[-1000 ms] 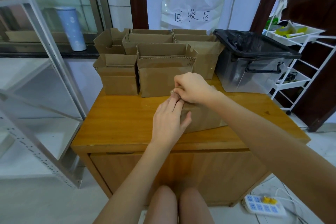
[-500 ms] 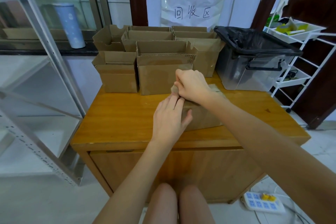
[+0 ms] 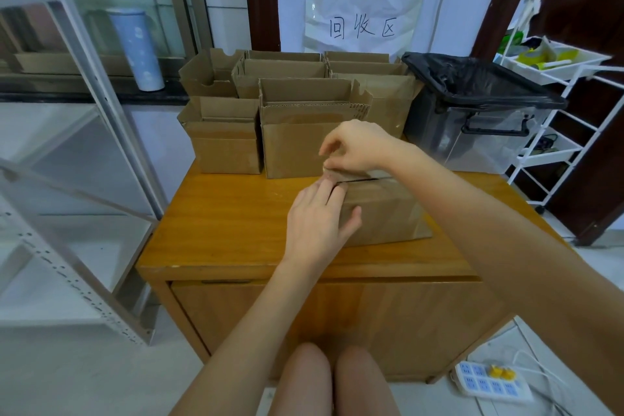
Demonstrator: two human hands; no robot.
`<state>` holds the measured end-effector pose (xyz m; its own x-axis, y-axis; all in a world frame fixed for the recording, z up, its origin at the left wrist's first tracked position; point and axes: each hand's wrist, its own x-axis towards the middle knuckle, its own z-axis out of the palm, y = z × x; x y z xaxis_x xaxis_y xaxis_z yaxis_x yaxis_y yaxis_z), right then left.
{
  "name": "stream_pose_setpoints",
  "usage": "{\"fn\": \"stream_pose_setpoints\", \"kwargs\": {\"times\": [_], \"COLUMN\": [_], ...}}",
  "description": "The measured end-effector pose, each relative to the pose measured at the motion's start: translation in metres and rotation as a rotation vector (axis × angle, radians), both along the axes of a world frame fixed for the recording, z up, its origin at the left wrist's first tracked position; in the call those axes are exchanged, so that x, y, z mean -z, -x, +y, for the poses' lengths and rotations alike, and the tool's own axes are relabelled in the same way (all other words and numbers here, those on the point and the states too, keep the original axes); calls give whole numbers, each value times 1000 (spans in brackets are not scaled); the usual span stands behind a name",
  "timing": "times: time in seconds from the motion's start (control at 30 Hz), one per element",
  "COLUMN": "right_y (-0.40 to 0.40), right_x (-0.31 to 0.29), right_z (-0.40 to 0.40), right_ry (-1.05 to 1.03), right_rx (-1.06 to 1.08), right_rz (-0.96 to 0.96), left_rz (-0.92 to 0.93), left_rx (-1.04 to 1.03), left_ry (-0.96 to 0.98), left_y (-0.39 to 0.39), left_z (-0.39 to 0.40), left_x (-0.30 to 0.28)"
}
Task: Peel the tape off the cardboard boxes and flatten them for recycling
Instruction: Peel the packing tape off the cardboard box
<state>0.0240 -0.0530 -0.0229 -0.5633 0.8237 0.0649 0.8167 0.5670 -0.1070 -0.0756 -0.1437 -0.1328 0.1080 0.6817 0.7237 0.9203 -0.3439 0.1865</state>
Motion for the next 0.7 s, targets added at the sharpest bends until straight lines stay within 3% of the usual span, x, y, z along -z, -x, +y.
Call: {"fn": "stream_pose_setpoints", "kwargs": {"times": [0.53,0.7], "right_y": [30,33], "right_x": [-5,-4], "right_z": [-10,-11], "right_ry": [-311,-281], "right_rx": [-205,-245], "right_rz": [-502,-477], "left_rz": [73,98], "left_rx": [1,8], "left_ry": [-36,-36], "left_y": [5,16], "left_z": [2,-6], "left_x": [-3,-10]}}
